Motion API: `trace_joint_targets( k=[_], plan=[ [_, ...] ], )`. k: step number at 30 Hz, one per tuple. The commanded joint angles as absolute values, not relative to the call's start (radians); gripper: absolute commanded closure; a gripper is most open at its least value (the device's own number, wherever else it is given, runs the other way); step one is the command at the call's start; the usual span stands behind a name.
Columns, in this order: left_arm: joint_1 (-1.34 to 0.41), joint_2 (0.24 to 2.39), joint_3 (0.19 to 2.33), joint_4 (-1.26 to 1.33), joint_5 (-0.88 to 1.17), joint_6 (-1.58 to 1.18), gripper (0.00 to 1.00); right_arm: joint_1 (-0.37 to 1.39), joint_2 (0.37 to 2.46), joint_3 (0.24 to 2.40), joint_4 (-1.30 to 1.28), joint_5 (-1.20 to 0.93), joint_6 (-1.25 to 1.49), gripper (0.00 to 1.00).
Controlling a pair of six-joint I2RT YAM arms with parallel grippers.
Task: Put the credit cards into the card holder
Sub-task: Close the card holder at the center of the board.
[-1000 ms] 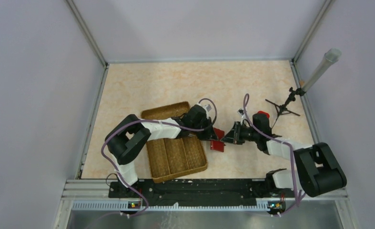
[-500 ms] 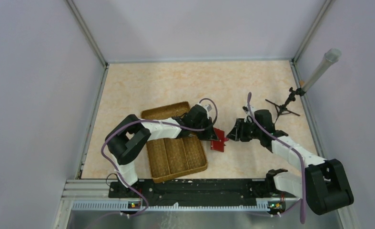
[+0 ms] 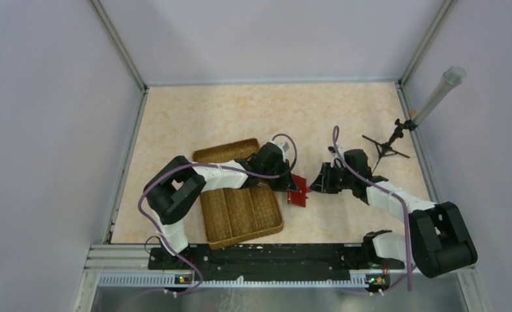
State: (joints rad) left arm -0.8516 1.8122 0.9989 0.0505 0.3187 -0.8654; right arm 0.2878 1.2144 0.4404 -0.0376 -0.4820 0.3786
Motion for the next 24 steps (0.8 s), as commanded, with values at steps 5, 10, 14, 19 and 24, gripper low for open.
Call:
trace_joint_targets(
  k=[5, 10, 14, 19, 24],
  plan=[
    [-0.853, 1.824, 1.022, 0.014, 0.285, -0.841, 1.0, 0.296, 1.236, 0.447, 0.042, -0.511, 0.382, 0.85],
    [-0.854, 1.824, 1.022, 0.013, 0.285, -0.841, 1.0, 0.296, 1.249, 0.441, 0.046, -0.512, 0.381, 0.86],
    [-0.853, 1.822, 1.022, 0.012, 0.285, -0.84, 1.0, 0.297, 1.258, 0.44, 0.044, -0.505, 0.377, 0.86],
    [-0.853, 1.821, 1.024, 0.011, 0.283, -0.839, 1.0, 0.297, 1.264, 0.439, 0.045, -0.502, 0.374, 0.94],
    [-0.854, 1.822, 1.026, 0.006, 0.278, -0.837, 1.0, 0.296, 1.273, 0.434, 0.075, -0.548, 0.381, 1.0]
  ],
)
